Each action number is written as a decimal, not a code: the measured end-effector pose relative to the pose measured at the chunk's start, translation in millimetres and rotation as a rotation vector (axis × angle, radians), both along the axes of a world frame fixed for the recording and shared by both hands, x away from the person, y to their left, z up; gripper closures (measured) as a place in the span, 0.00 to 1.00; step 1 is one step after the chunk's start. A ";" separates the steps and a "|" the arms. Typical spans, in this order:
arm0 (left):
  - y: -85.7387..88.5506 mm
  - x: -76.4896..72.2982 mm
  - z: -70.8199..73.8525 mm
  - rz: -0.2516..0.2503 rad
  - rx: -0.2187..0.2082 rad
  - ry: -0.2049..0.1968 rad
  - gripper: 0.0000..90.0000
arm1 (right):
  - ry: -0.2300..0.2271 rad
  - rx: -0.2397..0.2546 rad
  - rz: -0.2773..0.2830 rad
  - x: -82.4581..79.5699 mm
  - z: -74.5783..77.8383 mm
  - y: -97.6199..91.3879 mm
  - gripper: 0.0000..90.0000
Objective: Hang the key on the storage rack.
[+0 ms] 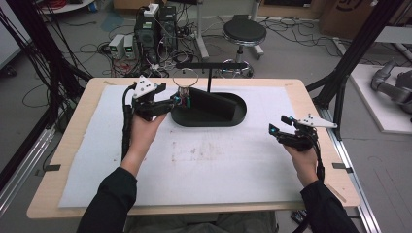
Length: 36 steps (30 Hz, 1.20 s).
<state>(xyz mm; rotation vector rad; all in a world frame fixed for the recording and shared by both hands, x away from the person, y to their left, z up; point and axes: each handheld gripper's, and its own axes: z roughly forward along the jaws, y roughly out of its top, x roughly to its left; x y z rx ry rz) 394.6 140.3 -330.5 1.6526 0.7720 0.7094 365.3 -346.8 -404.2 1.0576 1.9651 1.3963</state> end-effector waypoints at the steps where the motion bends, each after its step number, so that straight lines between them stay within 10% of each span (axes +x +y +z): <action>1: 1.6 -5.0 -0.2 -0.007 0.003 -0.003 0.41 | 0.002 0.002 -0.002 -0.1 0.1 -0.3 0.34; 20: 54.4 -67.3 -50.3 -0.007 0.019 0.066 0.29 | 0.004 0.001 -0.016 0.3 0.0 -2.0 0.34; 36: 73.9 -72.2 -75.7 0.030 0.023 0.082 0.27 | -0.006 -0.049 -0.035 -9.5 2.3 -8.4 0.31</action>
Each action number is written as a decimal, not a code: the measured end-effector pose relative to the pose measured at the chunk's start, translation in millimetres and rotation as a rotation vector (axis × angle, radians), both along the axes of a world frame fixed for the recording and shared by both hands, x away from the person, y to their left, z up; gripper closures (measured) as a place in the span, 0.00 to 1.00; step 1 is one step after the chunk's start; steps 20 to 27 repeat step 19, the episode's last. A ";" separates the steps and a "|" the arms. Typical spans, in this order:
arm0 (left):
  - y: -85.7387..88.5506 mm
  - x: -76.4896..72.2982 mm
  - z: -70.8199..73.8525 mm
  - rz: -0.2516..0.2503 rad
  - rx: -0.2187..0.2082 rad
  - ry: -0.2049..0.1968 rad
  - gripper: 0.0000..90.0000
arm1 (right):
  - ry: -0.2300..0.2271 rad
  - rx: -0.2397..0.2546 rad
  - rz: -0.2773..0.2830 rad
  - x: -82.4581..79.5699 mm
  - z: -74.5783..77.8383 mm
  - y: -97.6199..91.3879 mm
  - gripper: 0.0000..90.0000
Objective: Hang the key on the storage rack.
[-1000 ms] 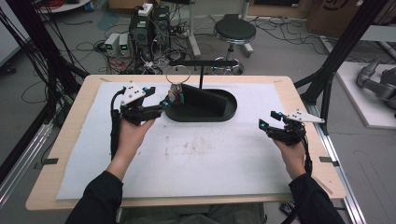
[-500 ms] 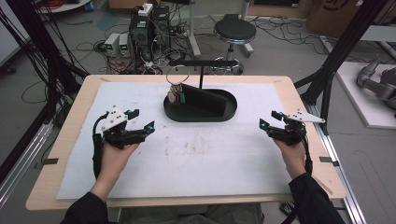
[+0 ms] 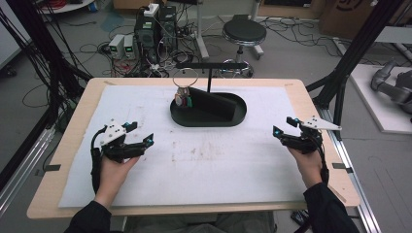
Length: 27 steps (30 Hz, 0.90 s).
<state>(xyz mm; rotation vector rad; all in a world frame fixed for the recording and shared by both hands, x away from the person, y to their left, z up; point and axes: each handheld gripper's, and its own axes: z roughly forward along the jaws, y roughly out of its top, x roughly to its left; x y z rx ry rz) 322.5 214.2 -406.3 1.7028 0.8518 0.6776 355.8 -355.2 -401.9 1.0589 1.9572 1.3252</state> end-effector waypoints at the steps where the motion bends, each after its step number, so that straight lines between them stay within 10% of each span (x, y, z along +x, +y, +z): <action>1: 0.7 0.6 0.6 0.003 0.001 -0.002 0.27 | 0.002 -0.004 0.001 -0.1 -0.3 -0.1 0.30; 27: 3.0 3.8 -1.2 0.028 -0.005 0.010 0.27 | 0.012 -0.023 -0.011 -0.6 -3.2 -3.5 0.27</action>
